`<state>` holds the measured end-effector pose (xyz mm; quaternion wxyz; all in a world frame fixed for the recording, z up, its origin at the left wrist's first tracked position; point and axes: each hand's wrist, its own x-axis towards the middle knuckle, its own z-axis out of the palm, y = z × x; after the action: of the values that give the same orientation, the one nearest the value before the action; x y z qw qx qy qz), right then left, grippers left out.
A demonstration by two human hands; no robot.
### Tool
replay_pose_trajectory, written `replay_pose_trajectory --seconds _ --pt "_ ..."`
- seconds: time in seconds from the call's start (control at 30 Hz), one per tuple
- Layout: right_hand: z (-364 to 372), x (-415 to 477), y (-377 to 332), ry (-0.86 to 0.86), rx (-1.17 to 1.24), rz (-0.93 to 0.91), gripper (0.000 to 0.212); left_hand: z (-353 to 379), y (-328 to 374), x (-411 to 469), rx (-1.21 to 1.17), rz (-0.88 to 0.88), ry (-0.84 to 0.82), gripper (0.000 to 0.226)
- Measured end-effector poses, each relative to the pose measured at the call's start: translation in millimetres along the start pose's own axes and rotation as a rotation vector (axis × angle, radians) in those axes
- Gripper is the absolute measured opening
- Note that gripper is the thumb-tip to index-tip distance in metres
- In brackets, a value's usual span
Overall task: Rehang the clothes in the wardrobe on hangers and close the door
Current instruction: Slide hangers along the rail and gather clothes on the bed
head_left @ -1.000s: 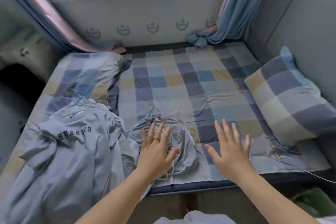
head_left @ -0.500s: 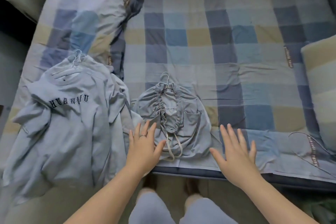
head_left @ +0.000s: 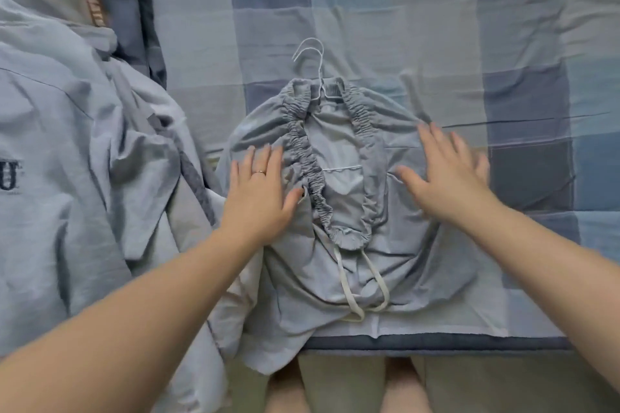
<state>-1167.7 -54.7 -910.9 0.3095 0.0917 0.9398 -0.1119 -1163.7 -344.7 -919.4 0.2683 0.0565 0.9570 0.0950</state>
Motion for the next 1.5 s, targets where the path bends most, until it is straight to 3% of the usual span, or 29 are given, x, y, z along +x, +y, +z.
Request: replay_pose_trajectory --seconds 0.2,0.37,0.5,0.67,0.97,1.27,1.5 --pt "21.0 88.3 -16.6 0.038 -0.052 -0.047 0.074 12.1 -22.7 81.3 -0.021 -0.021 0.126 0.066" --pt "22.6 108.8 -23.3 0.133 -0.080 -0.143 0.046 11.2 -22.7 110.8 -0.098 -0.105 0.183 0.045" --pt "13.7 113.3 -21.0 0.179 0.076 -0.130 0.024 7.1 -19.5 115.4 -0.101 -0.160 0.126 0.036" --pt "-15.6 87.8 -16.1 0.198 0.211 -0.161 0.024 -16.7 -12.9 93.4 -0.180 -0.119 0.087 0.025" --pt "-100.3 -40.3 -2.2 0.284 0.345 -0.184 0.017 -131.1 14.7 15.1 -0.228 0.096 -0.015 0.013" --pt "-184.2 -224.1 -27.7 0.488 0.434 -0.039 0.014 -244.7 52.5 -115.5 -0.316 0.241 0.100 0.013" --pt "-227.7 -376.8 -45.2 0.685 0.442 0.088 0.017 -315.6 74.5 -185.2 -0.336 0.547 0.149 0.011"
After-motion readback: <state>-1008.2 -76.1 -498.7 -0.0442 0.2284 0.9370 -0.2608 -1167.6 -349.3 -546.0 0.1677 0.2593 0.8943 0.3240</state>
